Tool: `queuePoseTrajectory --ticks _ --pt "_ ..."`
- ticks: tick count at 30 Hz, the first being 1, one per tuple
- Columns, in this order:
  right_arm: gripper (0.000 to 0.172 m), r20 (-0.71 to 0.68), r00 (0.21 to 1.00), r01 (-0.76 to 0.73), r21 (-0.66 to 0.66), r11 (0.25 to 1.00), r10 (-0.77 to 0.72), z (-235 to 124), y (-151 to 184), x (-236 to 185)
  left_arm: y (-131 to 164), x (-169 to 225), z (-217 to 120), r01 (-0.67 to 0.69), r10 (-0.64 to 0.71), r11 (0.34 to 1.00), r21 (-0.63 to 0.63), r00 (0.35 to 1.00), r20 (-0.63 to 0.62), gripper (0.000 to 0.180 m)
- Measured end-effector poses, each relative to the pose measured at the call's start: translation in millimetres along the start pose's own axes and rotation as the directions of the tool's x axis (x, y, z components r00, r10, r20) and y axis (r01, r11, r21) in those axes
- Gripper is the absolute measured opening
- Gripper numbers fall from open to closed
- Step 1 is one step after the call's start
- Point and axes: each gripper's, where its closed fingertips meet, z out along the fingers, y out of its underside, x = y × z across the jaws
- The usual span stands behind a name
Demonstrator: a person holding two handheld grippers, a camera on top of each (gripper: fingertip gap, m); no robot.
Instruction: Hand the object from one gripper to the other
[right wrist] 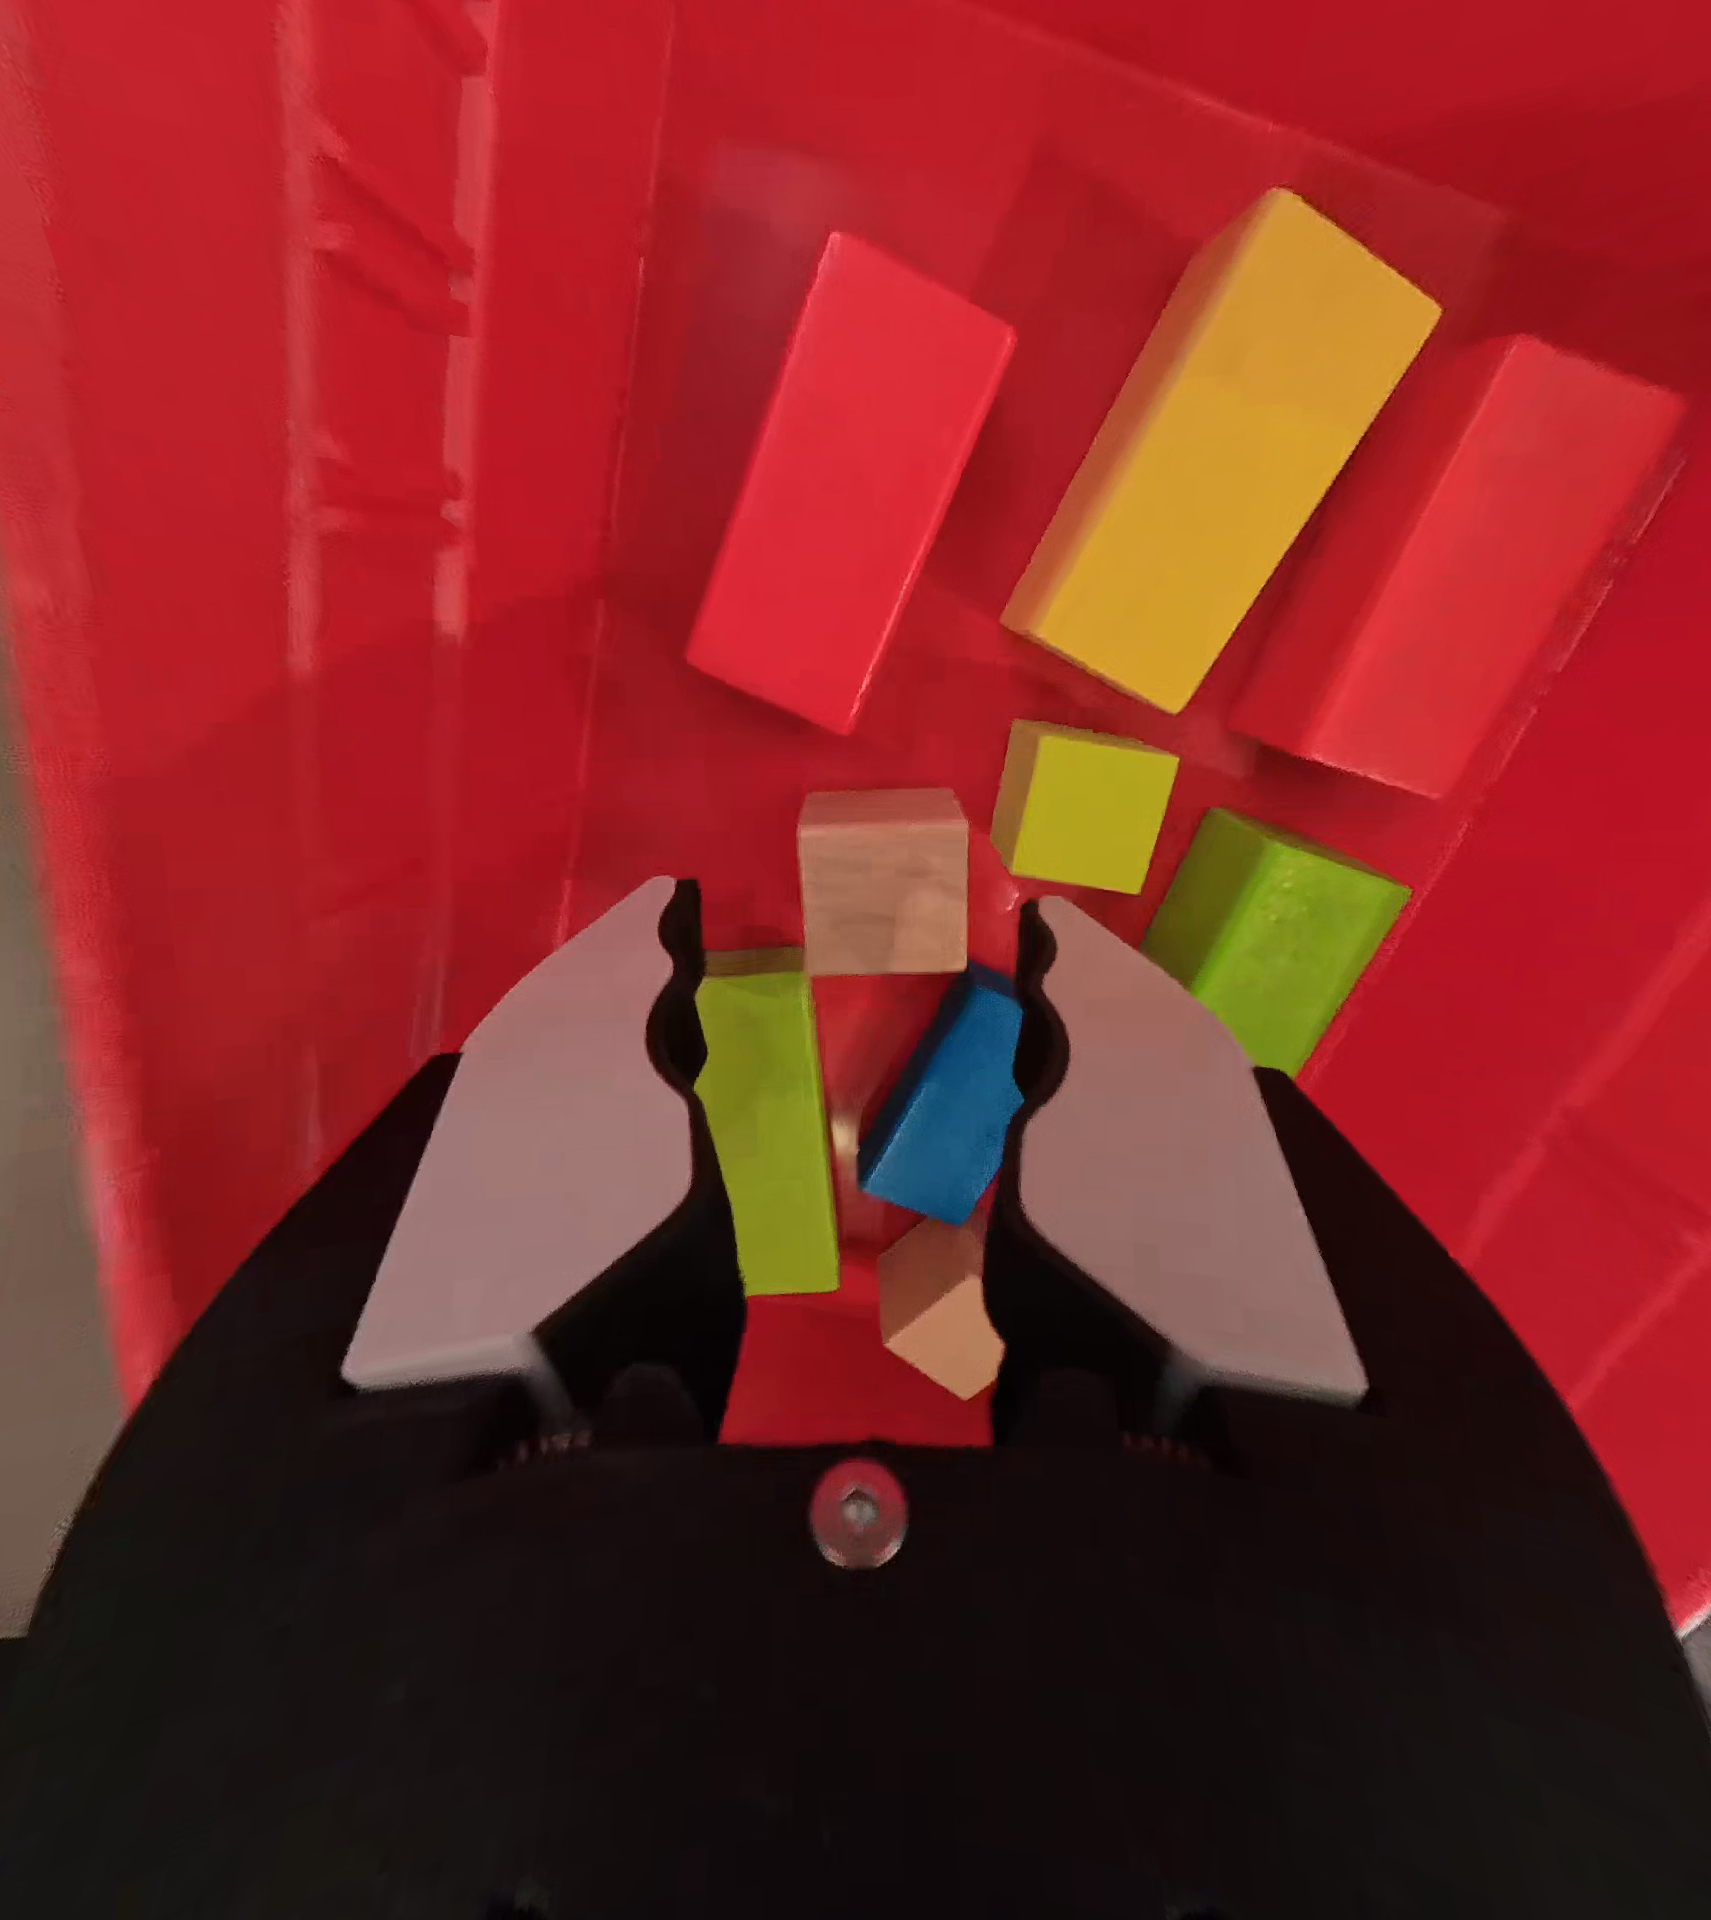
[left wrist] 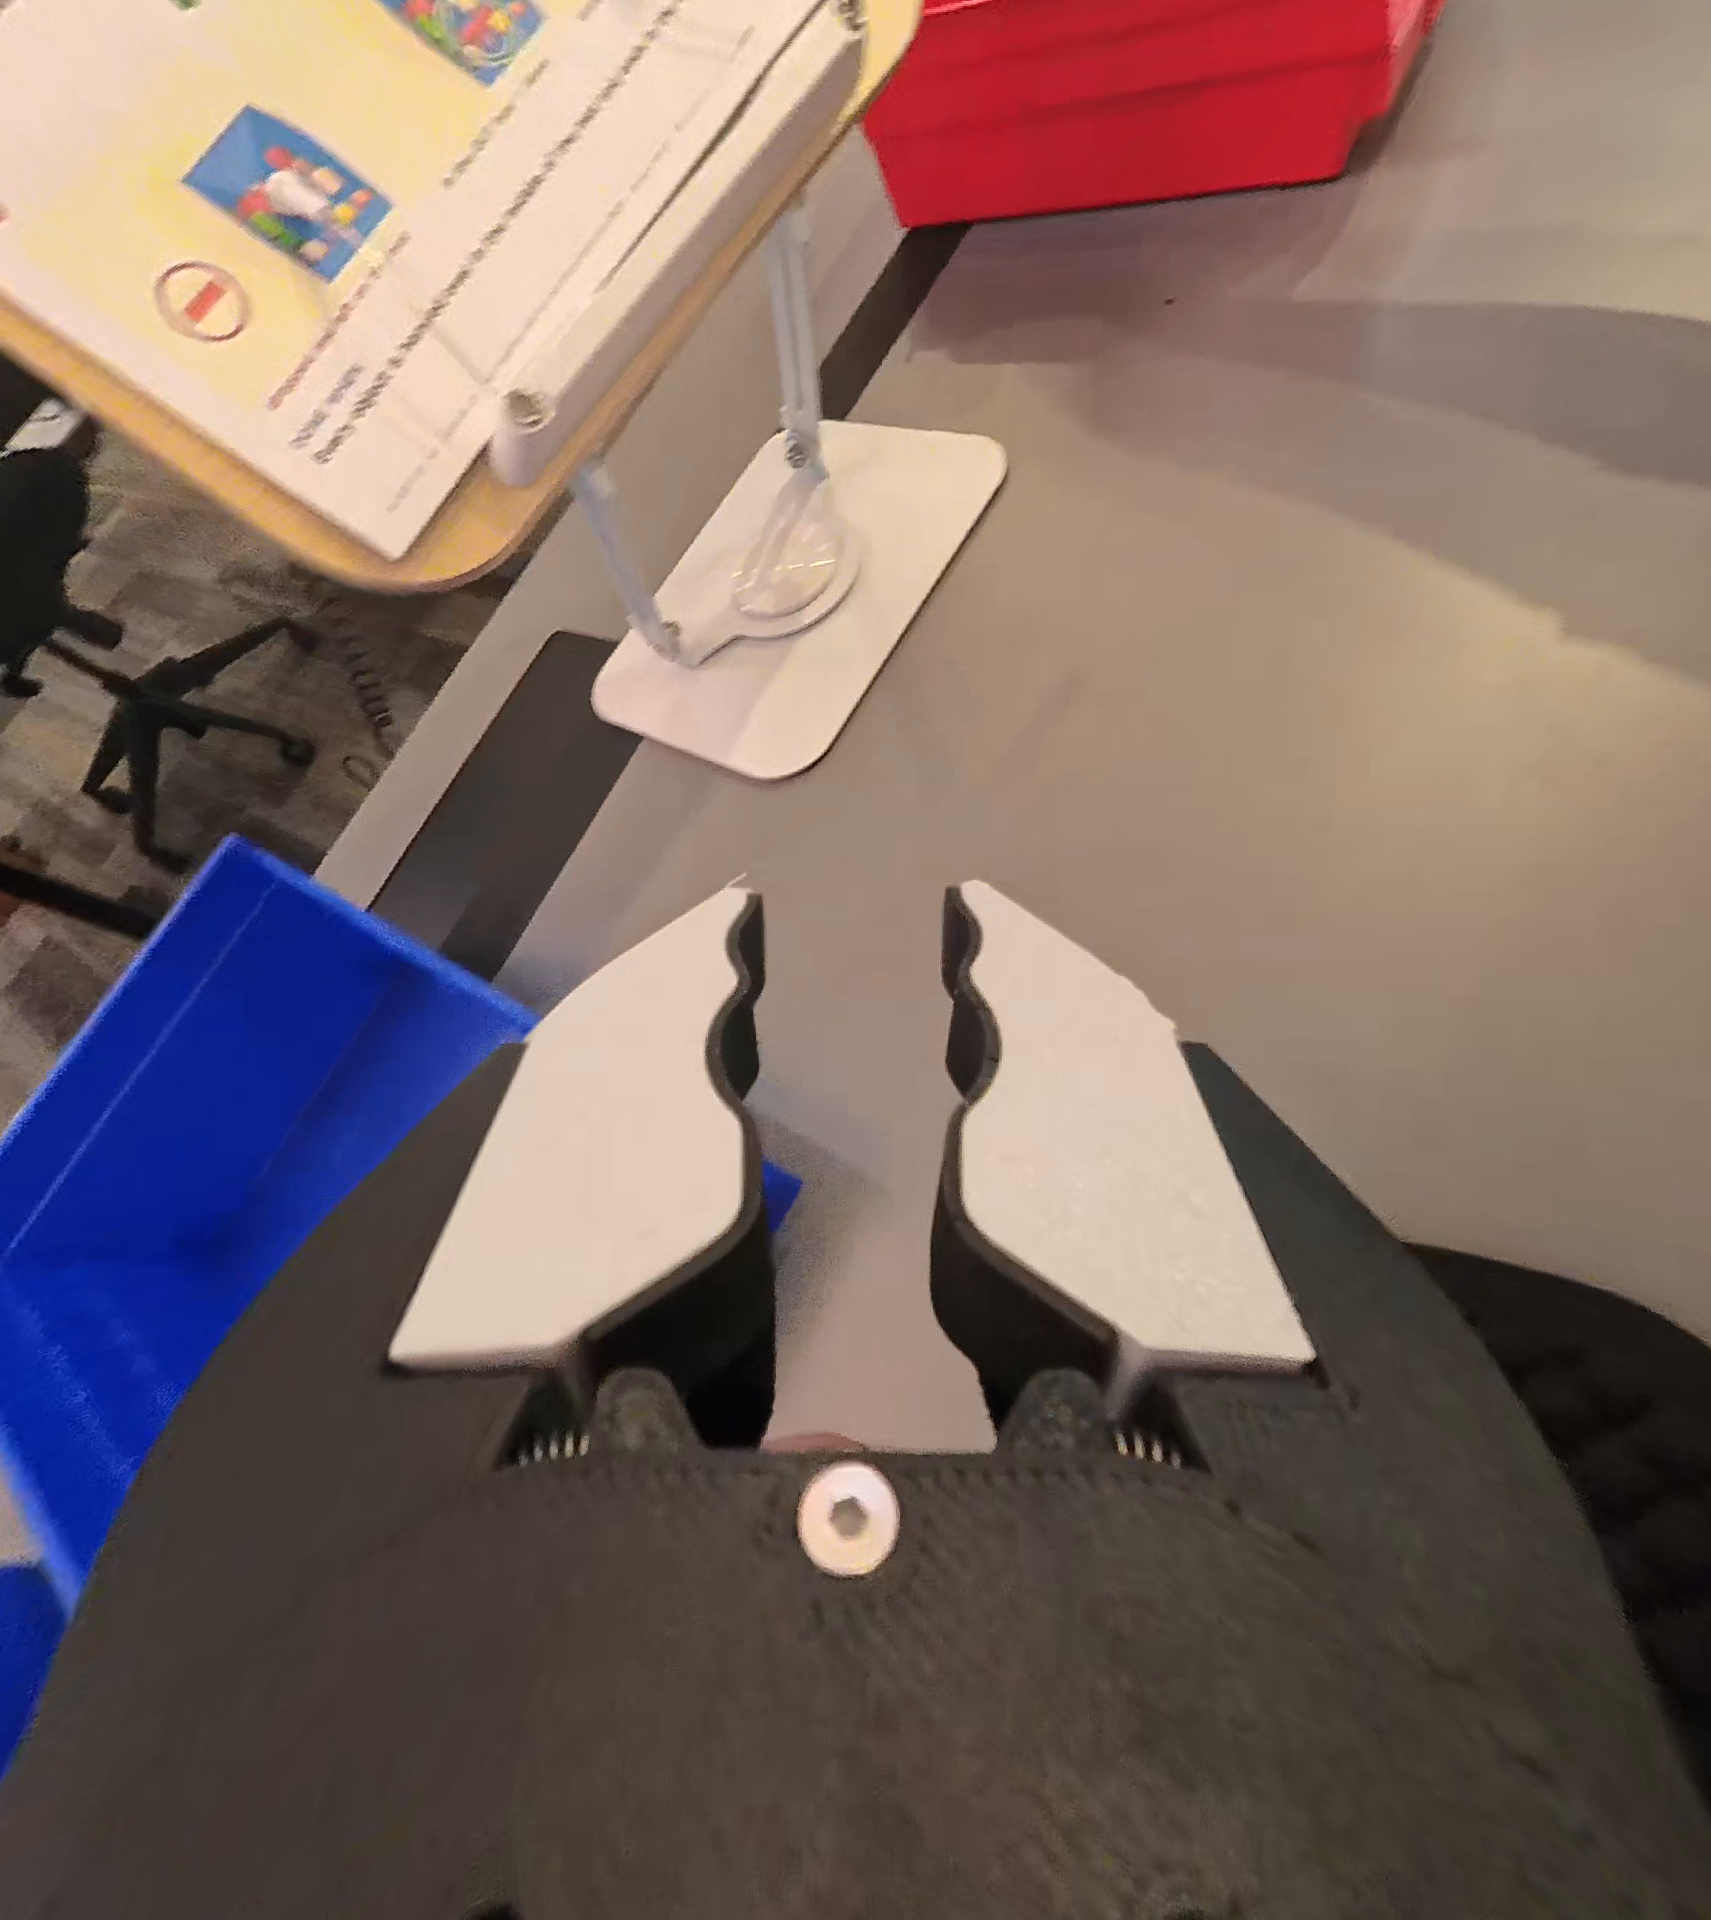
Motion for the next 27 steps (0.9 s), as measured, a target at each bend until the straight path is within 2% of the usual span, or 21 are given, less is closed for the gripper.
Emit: queuePoseTrajectory --ticks 5,9,14,17,20,23,25,27 --pt "0.055 -0.055 0.998 0.024 0.200 0.980 -0.013 -56.3 7.7 -13.2 24.3 -57.0 -28.6 0.042 -0.027 0.995 -0.086 0.985 0.169 0.037" --pt "0.053 -0.065 0.995 0.090 0.357 0.930 -0.071 -103.3 26.6 -49.9 72.6 -110.6 -32.8 0.137 -0.080 0.962 -0.237 0.969 0.236 0.041" --pt "0.051 -0.110 0.979 0.205 0.427 0.881 -0.174 -134.1 59.8 -105.8 132.9 -150.0 -3.7 0.112 -0.036 0.884 -0.453 0.984 0.173 0.045" --pt "0.051 -0.082 0.971 0.237 0.461 0.856 -0.224 -142.3 75.0 -140.5 148.7 -154.5 27.4 0.112 -0.077 0.848 -0.518 0.993 0.089 0.047" --pt "0.050 -0.073 0.957 0.280 0.472 0.836 -0.280 -145.4 87.9 -170.3 151.5 -158.7 60.0 -0.086 0.079 0.846 -0.526 0.996 -0.037 0.044" --pt "0.051 -0.036 0.951 0.286 0.489 0.824 -0.309 -147.4 97.4 -195.1 170.7 -176.1 82.3 -0.210 0.182 0.766 -0.608 0.977 -0.107 0.049" --pt "0.050 -0.038 0.946 0.297 0.493 0.818 -0.321 -148.6 101.8 -204.5 174.6 -178.7 94.5 -0.185 0.119 0.770 -0.610 0.982 -0.147 0.047" --pt "0.050 -0.038 0.941 0.310 0.489 0.815 -0.335 -148.0 105.3 -211.7 183.6 -185.2 101.2 -0.085 0.007 0.744 -0.663 0.993 -0.120 0.044"
